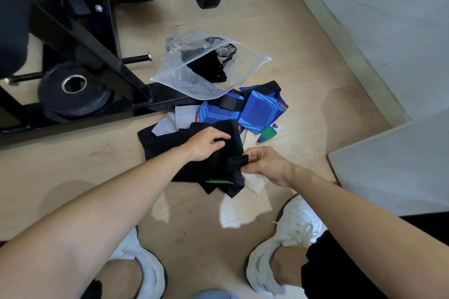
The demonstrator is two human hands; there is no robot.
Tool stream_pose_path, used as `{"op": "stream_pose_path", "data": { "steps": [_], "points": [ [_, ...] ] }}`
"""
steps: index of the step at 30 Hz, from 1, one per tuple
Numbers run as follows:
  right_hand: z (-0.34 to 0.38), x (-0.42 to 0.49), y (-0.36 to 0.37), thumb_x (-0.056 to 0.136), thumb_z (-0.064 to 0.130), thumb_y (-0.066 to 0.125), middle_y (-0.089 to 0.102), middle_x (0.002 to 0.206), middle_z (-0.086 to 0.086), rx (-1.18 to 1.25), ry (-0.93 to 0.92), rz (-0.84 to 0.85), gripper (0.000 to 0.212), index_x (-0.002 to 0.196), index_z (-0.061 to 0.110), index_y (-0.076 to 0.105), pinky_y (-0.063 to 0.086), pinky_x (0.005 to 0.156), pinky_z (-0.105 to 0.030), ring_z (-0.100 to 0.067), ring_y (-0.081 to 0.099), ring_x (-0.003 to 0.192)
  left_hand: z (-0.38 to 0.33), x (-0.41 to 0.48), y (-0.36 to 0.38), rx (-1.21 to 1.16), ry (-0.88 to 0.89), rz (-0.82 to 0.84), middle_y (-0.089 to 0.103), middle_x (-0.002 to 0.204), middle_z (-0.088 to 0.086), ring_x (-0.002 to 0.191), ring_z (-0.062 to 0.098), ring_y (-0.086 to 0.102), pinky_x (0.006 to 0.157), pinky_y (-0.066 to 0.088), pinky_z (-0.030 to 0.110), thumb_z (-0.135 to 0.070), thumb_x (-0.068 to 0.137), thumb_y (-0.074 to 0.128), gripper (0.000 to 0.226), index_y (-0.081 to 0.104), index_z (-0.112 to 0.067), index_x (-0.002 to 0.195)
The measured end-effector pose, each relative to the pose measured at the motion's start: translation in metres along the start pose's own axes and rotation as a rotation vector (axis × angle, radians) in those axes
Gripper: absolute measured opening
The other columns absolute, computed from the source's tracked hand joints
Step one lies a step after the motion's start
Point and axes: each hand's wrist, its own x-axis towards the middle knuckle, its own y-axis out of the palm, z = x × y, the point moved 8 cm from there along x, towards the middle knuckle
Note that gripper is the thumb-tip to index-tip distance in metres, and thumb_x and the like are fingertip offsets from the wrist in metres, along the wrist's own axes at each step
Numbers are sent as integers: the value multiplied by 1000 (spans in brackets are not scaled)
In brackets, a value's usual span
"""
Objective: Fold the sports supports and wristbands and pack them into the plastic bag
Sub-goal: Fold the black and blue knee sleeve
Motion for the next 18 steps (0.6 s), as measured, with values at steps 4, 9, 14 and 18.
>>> {"op": "stream_pose_path", "data": {
  "steps": [4,9,14,18],
  "points": [
    [-22,12,4,79,-11,71,71,88,-14,-105,-4,-48,17,90,2,71,51,73,-21,-11,64,74,12,-9,19,299,16,56,38,148,-6,132,20,35,110,38,41,-35,99,59,39,57,-39,138],
    [-43,16,8,79,-19,61,74,101,-13,-116,39,-32,33,101,1,74,54,87,-25,-17,68,90,1,-24,38,311,170,27,47,143,-13,124,14,38,108,38,37,-45,95,63,37,63,-37,132],
    [-46,17,-12,86,-15,54,68,92,-10,195,93,-218,28,97,5,69,59,89,-39,-18,70,83,5,-28,50,331,86,47,39,153,-13,136,18,28,114,33,42,-61,88,64,51,63,-36,132],
    [-56,25,-22,87,4,71,61,94,-10,136,189,-234,30,115,8,58,60,85,-39,-17,60,77,1,-34,59,374,44,65,32,159,-8,142,23,23,117,30,43,-64,82,68,59,60,-37,134]
  ]
}}
